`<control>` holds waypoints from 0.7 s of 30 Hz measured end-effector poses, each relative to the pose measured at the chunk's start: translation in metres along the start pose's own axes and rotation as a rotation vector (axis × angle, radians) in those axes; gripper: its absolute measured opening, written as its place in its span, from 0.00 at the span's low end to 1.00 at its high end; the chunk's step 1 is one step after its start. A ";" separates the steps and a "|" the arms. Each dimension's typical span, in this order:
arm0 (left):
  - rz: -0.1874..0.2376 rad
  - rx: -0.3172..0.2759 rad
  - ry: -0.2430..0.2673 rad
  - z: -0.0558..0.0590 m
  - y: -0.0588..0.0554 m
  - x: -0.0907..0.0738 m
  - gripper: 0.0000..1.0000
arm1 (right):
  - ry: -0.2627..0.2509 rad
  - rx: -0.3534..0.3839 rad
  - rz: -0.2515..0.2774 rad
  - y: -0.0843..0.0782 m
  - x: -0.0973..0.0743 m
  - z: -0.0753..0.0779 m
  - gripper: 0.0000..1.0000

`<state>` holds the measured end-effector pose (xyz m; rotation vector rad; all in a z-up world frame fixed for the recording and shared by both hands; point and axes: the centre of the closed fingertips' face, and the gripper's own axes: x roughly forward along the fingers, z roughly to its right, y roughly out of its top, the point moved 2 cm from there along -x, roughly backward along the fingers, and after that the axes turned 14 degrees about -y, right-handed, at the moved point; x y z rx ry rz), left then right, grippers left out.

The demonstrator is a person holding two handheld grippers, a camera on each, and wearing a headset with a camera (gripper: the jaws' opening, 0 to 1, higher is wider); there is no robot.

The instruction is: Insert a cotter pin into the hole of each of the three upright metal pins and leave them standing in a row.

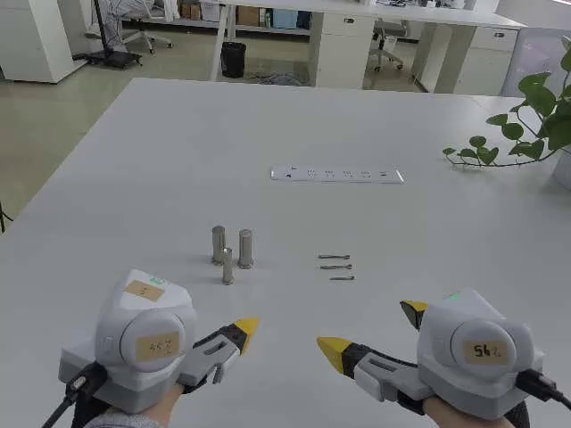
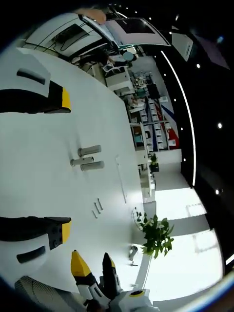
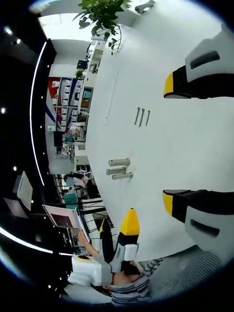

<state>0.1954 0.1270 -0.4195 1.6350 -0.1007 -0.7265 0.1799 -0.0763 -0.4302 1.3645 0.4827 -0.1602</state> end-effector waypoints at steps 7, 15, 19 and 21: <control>-0.009 0.001 0.004 -0.001 -0.001 -0.001 0.81 | -0.001 0.007 0.006 0.001 0.000 -0.001 0.71; -0.009 0.005 -0.002 0.001 -0.001 0.001 0.80 | -0.013 0.016 0.008 0.002 0.000 0.004 0.71; -0.010 0.006 -0.002 0.001 -0.001 0.001 0.80 | -0.013 0.015 0.006 0.002 0.000 0.004 0.71; -0.008 0.006 -0.002 0.001 -0.001 0.000 0.80 | -0.012 0.016 0.008 0.002 -0.001 0.004 0.71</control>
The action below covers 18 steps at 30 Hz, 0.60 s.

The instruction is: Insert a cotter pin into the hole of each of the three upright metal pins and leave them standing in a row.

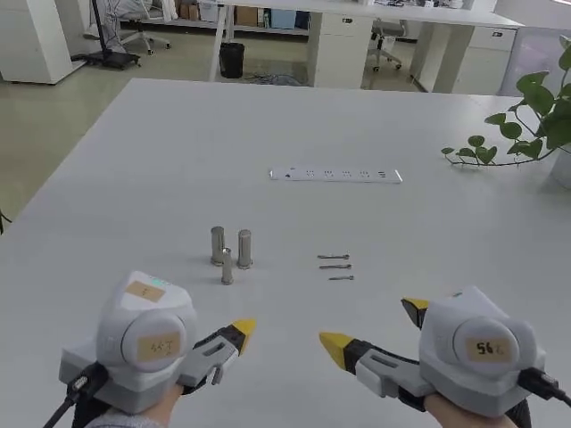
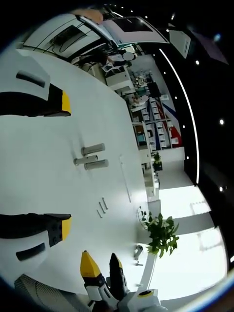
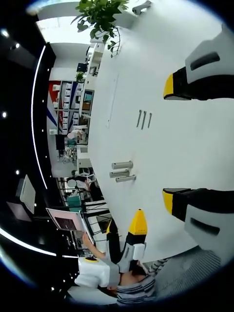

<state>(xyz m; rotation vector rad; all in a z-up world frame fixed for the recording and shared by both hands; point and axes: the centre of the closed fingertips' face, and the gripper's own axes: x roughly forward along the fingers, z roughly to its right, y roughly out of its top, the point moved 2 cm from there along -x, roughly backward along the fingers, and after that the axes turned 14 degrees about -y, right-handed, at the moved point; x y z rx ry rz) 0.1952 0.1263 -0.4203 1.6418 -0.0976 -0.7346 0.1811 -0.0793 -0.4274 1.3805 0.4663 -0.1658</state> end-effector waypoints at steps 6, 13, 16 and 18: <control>-0.001 -0.002 0.002 -0.001 0.000 0.000 0.79 | 0.003 0.002 0.000 0.000 0.000 -0.001 0.71; -0.005 0.001 0.004 -0.001 -0.001 0.000 0.79 | 0.006 -0.002 -0.001 -0.001 0.000 -0.001 0.71; -0.005 -0.002 0.004 -0.001 -0.001 0.000 0.78 | 0.007 -0.002 0.000 0.000 0.000 -0.002 0.71; -0.005 -0.003 0.003 -0.001 -0.001 0.000 0.78 | 0.007 -0.003 0.001 0.000 0.000 -0.002 0.71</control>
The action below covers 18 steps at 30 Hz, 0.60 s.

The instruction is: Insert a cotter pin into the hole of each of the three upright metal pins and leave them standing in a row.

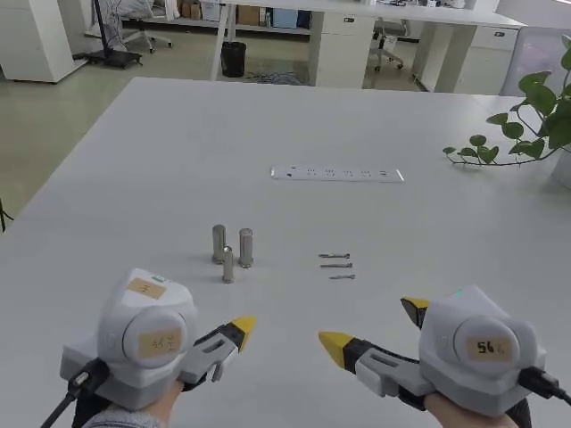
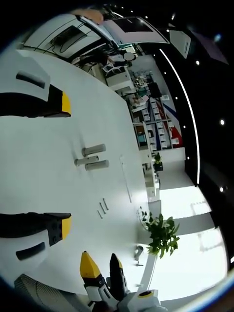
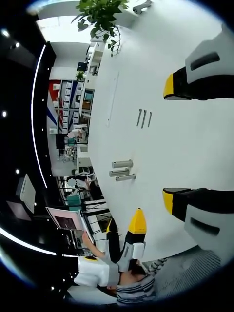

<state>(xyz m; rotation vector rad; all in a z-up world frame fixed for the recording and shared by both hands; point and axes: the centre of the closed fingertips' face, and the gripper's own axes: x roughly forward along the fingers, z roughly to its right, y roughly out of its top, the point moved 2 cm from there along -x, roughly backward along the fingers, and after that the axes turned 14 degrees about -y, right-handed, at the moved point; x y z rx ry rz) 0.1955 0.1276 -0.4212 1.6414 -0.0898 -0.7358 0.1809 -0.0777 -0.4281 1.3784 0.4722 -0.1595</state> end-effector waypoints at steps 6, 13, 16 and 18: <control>0.000 0.000 0.000 0.000 0.000 0.000 0.78 | -0.001 -0.001 0.003 0.001 0.000 0.000 0.71; -0.001 0.002 0.000 0.000 0.000 0.000 0.78 | 0.000 -0.004 0.004 0.001 0.000 0.000 0.71; -0.001 -0.001 0.000 0.000 0.000 0.000 0.77 | 0.004 -0.007 0.004 0.001 0.000 -0.002 0.71; -0.001 0.000 0.000 0.000 0.000 0.000 0.77 | 0.004 -0.010 0.002 0.000 0.000 -0.002 0.71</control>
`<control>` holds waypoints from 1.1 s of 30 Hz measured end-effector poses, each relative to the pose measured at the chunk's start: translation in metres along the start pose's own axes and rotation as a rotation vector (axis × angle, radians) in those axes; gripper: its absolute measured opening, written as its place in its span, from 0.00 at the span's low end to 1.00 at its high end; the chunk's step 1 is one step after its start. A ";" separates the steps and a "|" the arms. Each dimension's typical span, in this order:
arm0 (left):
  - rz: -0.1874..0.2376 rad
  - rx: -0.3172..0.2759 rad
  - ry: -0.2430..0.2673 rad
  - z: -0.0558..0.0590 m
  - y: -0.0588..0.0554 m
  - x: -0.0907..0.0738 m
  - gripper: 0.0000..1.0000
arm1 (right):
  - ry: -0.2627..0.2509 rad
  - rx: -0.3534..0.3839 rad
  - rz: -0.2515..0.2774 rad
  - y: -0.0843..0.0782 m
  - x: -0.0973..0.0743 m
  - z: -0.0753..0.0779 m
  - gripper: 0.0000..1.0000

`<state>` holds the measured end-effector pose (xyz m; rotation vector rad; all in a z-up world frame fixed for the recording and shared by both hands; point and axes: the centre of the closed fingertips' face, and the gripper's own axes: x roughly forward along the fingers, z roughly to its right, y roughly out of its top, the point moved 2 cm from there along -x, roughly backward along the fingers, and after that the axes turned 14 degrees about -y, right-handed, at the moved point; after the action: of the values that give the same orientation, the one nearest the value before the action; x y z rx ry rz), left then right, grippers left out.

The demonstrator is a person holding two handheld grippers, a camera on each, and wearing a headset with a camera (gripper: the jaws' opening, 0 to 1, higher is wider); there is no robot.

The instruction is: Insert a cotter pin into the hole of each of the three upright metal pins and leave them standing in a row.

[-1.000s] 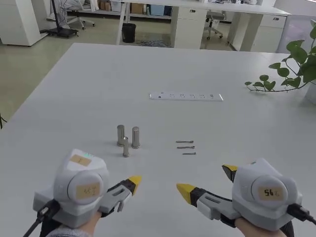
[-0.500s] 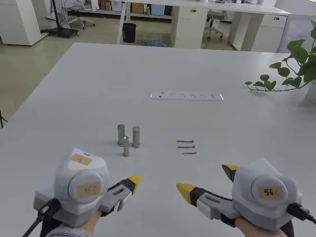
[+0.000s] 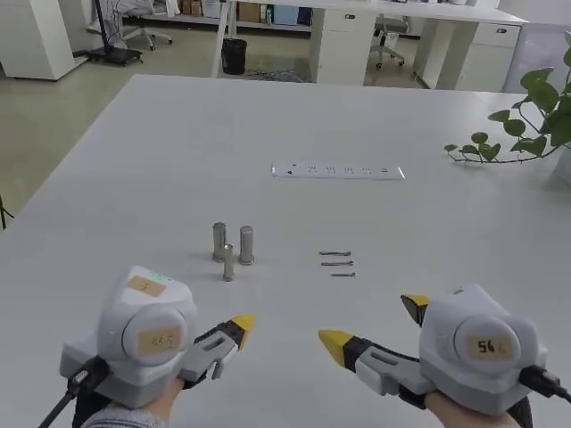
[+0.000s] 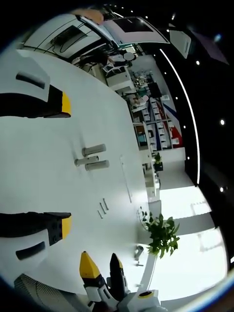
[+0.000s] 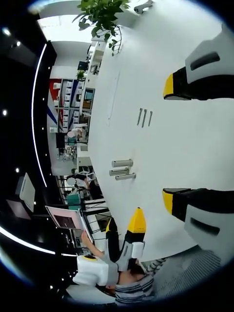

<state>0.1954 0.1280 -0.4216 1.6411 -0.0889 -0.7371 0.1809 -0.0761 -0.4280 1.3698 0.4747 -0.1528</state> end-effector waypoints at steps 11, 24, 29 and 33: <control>0.019 -0.023 -0.011 -0.004 0.004 0.000 0.74 | -0.008 -0.019 0.034 0.007 -0.002 0.000 0.69; 0.052 0.038 -0.077 -0.018 0.016 0.035 0.54 | 0.007 0.011 0.028 0.006 -0.001 -0.002 0.65; 0.028 0.055 -0.099 -0.022 0.019 0.050 0.48 | 0.017 0.022 0.033 0.008 -0.001 -0.003 0.64; 0.030 0.048 -0.107 -0.027 0.022 0.064 0.44 | 0.018 0.027 0.032 0.008 -0.001 -0.003 0.64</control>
<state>0.2674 0.1175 -0.4272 1.6420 -0.2083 -0.8046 0.1822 -0.0721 -0.4210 1.4052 0.4667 -0.1211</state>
